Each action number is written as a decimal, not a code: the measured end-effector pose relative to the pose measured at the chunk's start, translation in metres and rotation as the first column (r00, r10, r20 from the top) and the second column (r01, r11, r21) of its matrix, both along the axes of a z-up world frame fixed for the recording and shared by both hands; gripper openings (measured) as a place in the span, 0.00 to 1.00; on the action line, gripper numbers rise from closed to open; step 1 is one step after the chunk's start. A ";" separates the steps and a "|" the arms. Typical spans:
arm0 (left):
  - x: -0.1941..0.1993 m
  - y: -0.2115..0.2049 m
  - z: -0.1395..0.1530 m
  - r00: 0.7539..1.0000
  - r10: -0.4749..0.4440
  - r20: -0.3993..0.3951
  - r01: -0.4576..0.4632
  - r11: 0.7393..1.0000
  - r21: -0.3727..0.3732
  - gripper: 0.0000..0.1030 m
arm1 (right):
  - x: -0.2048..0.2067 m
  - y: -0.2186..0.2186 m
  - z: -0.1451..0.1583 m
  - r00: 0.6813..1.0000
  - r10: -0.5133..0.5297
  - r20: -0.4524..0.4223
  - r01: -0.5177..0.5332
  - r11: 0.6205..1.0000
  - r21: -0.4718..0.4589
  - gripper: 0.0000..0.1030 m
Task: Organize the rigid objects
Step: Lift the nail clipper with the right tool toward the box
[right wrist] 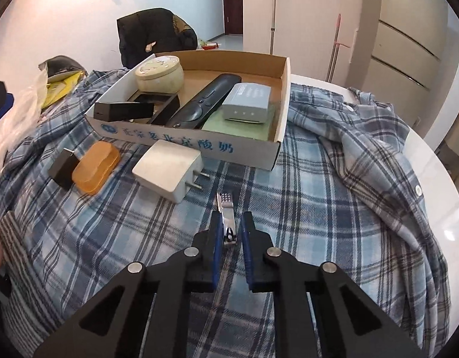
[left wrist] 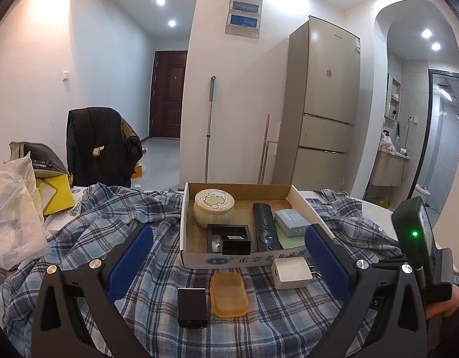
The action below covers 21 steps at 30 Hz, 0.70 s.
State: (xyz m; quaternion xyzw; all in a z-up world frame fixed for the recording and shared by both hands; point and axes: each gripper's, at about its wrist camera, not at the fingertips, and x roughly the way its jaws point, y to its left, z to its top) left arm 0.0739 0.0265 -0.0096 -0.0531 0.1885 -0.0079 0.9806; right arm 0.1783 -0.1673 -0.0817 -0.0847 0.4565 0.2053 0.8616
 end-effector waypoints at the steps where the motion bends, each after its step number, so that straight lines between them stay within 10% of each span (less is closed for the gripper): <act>1: 0.000 0.000 0.000 1.000 0.000 0.002 0.000 1.000 0.000 1.00 | 0.001 0.002 0.000 1.000 0.002 0.000 -0.002 1.000 -0.008 0.12; 21: 0.004 0.006 -0.004 1.000 -0.005 -0.018 0.004 1.000 -0.022 1.00 | -0.001 0.005 0.002 1.000 -0.015 0.020 0.015 1.000 -0.015 0.08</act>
